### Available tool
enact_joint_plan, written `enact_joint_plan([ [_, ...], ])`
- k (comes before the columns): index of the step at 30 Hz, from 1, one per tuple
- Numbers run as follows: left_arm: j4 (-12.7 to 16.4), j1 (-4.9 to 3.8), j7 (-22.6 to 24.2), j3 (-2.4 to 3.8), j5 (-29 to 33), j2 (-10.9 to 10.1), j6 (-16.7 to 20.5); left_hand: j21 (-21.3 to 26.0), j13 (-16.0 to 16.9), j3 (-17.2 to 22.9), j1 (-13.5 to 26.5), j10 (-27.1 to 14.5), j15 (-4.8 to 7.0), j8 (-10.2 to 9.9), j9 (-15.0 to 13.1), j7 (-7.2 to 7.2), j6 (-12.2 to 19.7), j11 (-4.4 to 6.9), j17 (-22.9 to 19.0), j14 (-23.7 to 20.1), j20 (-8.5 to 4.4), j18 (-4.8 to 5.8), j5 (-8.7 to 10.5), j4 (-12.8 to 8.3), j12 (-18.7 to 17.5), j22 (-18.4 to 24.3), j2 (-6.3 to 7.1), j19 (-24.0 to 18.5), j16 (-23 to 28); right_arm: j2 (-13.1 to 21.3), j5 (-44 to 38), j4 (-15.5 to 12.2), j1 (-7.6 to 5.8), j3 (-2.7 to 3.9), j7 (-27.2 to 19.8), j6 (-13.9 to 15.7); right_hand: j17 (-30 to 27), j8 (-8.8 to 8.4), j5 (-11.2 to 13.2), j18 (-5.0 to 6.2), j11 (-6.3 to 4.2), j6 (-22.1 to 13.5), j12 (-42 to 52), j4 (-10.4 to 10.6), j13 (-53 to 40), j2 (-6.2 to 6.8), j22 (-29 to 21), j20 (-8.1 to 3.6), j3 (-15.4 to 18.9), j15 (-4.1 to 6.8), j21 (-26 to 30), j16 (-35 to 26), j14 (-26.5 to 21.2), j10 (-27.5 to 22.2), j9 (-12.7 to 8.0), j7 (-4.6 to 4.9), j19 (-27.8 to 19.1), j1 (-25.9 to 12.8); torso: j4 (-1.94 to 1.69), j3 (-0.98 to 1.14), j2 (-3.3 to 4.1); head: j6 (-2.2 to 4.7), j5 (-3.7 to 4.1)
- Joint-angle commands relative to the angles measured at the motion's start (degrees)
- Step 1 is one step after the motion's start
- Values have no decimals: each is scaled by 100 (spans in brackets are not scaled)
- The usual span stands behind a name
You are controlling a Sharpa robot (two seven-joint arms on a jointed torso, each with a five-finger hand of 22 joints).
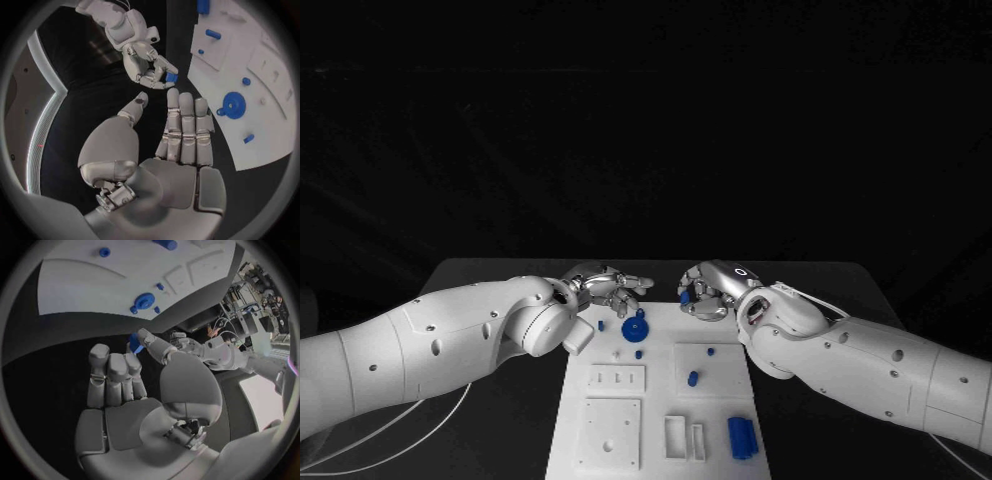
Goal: Assemble the parts on the task board
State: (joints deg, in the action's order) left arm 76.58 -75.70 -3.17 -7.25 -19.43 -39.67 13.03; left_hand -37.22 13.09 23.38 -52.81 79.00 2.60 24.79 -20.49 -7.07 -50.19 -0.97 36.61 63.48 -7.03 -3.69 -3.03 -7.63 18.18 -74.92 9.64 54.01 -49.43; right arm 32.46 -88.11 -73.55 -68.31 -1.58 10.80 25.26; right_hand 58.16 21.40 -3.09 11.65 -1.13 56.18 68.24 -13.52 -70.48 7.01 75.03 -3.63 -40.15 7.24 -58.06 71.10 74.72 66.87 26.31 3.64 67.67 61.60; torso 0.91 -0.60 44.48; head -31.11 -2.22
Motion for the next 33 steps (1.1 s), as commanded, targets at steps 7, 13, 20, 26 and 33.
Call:
enact_joint_plan([
  [7, -216, -7, -833, -27, -741, 248, -461, -88, 130, 193, 469, -141, -16, -40, -14, 9, -118, 10, -10, -102, -69, 0, 22, 696, 103, -125, 163, -194, -37, -309, -350, -47, 6, -50, 389, -159, 6, 40, 27, 335, -45, 308, 25, -42, -3, -22, 90, -37, -10, 48, -22, -37, 2, 17, 88, 115, -1, -9, 0, 24, -163, -10, 4],
  [13, -301, -7, -1077, -57, -721, 300, -606, -209, 238, 354, 484, -167, 25, -105, -17, 7, -84, 17, -1, -83, -127, 2, 21, 1093, 206, -120, 362, -193, -120, -410, -327, -50, 7, -64, 369, -168, 6, 39, 27, 335, -46, 309, 24, -43, -3, -20, 89, -38, -17, 49, -22, -38, 2, 19, 89, 114, -1, -6, -11, 37, -174, -3, -88],
  [20, -291, -7, -1207, -76, -807, 350, -754, -269, 288, 372, 401, -190, 30, -145, -18, -8, -35, 5, -5, -86, -135, 12, 20, 1219, 251, -121, 394, -206, -148, -497, -340, -34, 8, -70, 387, -150, 5, 38, 27, 335, -46, 309, 26, -42, -5, -21, 88, -39, -27, 49, -20, -40, 3, 23, 90, 114, -1, -4, -8, 42, -170, -16, -49],
  [26, -301, -7, -1183, -80, -808, 372, -669, -301, 317, 332, 297, -218, 28, -155, -27, -13, -27, 1, -11, -99, -135, 19, 21, 1223, 270, -119, 351, -231, -158, -549, -364, -43, 9, -84, 404, -172, 5, 37, 27, 335, -46, 310, 27, -42, -6, -22, 87, -39, -35, 50, -20, -41, 3, 26, 90, 114, 0, -2, -11, 33, -161, -18, -38],
  [33, -281, -7, -1109, -80, -788, 373, -607, -329, 347, 217, 165, -288, 15, -188, -30, -33, 14, -19, -34, -138, -129, 27, 21, 1203, 275, -110, 258, -281, -150, -569, -369, -49, 9, -102, 424, -235, 5, 36, 27, 335, -47, 310, 25, -42, -6, -19, 87, -40, -40, 50, -19, -42, 3, 26, 91, 114, 0, -1, -15, 30, -160, -37, -55],
])
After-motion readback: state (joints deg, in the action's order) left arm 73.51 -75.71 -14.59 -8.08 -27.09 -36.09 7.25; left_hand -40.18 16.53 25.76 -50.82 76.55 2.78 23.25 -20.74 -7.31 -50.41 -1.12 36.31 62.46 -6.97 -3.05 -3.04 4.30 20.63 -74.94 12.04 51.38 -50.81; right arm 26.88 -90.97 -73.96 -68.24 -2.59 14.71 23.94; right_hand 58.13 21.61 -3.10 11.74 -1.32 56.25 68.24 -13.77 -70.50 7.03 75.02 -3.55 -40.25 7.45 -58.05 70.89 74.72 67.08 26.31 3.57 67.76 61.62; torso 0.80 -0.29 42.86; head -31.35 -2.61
